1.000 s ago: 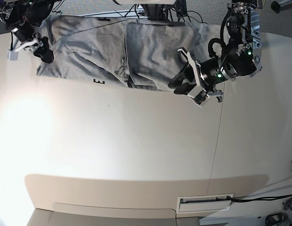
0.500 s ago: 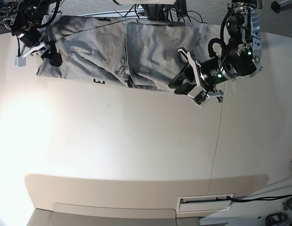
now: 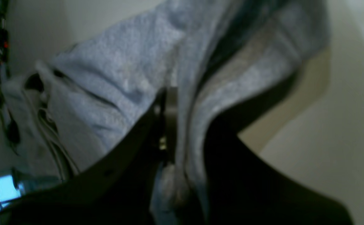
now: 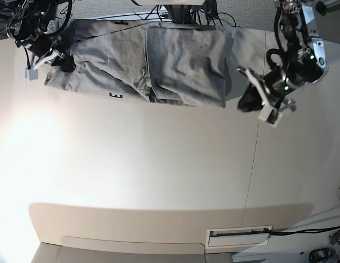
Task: Fold the T-shirt properly
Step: 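Lower the right gripper onto the strip's end and grasp it, then lift the strip end with the right gripper and fold it over the middle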
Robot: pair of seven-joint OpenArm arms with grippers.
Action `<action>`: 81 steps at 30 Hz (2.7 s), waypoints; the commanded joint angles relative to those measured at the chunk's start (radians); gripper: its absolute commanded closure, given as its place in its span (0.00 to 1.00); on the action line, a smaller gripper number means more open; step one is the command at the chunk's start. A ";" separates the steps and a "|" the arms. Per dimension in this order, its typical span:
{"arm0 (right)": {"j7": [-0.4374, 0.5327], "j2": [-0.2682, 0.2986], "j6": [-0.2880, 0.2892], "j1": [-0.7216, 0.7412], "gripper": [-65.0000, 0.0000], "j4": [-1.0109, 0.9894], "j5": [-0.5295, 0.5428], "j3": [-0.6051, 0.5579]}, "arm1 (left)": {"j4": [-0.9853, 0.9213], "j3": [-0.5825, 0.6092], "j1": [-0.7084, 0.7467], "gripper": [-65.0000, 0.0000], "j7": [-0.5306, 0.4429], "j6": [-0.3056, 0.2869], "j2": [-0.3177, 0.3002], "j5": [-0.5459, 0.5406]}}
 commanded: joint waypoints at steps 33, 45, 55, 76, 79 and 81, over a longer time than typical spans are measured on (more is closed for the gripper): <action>0.153 -0.254 0.012 -0.011 1.00 0.642 -0.233 -0.679 | -0.394 -0.027 0.048 1.00 0.007 -0.018 -0.022 -0.074; 0.339 -0.254 -0.166 0.033 1.00 0.624 -0.701 -1.090 | -0.394 -0.027 0.048 1.00 0.007 -0.018 -0.022 -0.074; 0.405 -0.257 -0.240 0.118 1.00 0.362 -0.837 -1.235 | -0.394 -0.027 0.048 1.00 0.007 -0.018 -0.022 -0.074; 0.332 -0.299 -0.116 0.154 0.65 0.286 -0.524 -1.236 | -0.394 -0.027 0.048 1.00 0.006 -0.018 -0.022 -0.074; 0.332 -0.299 -0.090 0.167 0.65 0.288 -0.432 -1.236 | -0.394 -0.027 0.048 1.00 0.006 -0.018 -0.022 -0.074; 0.333 -0.299 -0.072 0.174 0.65 0.299 -0.393 -1.236 | -0.394 -0.027 0.048 1.00 0.006 -0.018 -0.022 -0.074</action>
